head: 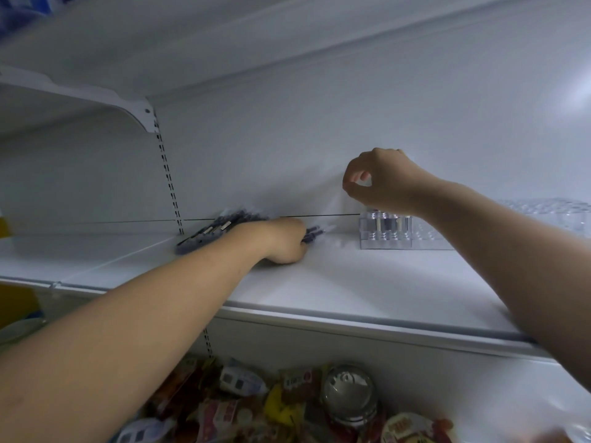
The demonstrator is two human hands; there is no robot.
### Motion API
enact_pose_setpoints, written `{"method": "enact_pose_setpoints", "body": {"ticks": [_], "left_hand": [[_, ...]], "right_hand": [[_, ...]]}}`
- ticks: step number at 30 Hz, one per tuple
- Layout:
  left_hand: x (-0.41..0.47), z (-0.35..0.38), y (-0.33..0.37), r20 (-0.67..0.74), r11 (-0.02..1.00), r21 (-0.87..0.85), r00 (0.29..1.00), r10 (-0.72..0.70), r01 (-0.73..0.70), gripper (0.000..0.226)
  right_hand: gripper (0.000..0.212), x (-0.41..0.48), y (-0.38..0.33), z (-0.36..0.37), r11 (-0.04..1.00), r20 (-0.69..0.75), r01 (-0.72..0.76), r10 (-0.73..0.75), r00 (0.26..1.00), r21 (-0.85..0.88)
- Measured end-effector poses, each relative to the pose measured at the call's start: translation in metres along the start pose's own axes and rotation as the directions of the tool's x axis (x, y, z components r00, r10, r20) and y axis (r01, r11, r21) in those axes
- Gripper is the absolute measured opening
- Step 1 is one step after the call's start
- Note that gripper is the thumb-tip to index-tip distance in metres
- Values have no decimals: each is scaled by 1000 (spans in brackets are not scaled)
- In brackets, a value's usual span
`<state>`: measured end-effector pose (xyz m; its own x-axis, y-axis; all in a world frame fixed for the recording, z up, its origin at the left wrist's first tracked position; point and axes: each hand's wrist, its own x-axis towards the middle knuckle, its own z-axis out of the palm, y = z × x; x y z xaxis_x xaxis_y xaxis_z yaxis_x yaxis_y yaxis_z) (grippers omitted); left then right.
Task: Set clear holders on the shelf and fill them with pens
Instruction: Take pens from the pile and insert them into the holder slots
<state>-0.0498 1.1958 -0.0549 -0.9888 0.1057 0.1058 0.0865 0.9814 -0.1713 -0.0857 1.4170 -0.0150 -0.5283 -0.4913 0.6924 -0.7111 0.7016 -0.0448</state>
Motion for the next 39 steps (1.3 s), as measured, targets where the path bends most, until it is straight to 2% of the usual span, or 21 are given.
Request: {"method": "enact_pose_setpoints", "body": {"ticks": [4, 7, 9, 10, 12, 15, 18, 21, 25, 29, 33, 39], "left_hand": [[3, 1, -4, -36, 998, -51, 999, 31, -33, 33], [2, -2, -10, -124, 979, -190, 991, 48, -72, 28], [3, 0, -13, -179, 926, -360, 982, 53, -115, 24], [3, 1, -12, -197, 865, -482, 979, 51, -142, 23], [6, 1, -9, -228, 678, -708, 972, 47, -199, 22], [8, -6, 0, -287, 419, -859, 955, 77, -292, 23], [11, -26, 18, -332, 308, -882, 934, 135, -358, 23], [18, -57, 43, -332, 218, -903, 923, 197, -371, 23], [32, -93, 74, -302, 224, -899, 903, 306, -377, 20], [50, -97, 93, -284, 211, -908, 903, 323, -362, 19], [63, -73, 96, -283, 81, -940, 890, 358, -332, 21], [62, -57, 94, -316, -2, -941, 879, 358, -338, 23]], "right_hand": [[15, -1, 5, -7, 1000, -53, -4, 5, 999, 30], [15, -2, 7, -12, 998, -93, -21, 26, 995, 58], [15, -2, 8, -15, 997, -115, -29, 37, 993, 72], [15, -2, 9, -16, 997, -127, -30, 40, 991, 77], [15, -1, 12, -19, 996, -149, -39, 51, 988, 82], [16, -2, 21, -23, 992, -195, -78, 96, 976, 100], [17, -2, 29, -28, 976, -254, -134, 174, 951, 169], [23, -2, 39, -34, 928, -323, -217, 314, 893, 302], [23, -9, 50, -45, 820, -350, -208, 438, 828, 533], [26, -11, 57, -52, 726, -366, -131, 483, 795, 675], [29, -11, 63, -51, 695, -312, -129, 471, 825, 708], [35, -7, 64, -43, 744, -247, -150, 395, 885, 651]]}}
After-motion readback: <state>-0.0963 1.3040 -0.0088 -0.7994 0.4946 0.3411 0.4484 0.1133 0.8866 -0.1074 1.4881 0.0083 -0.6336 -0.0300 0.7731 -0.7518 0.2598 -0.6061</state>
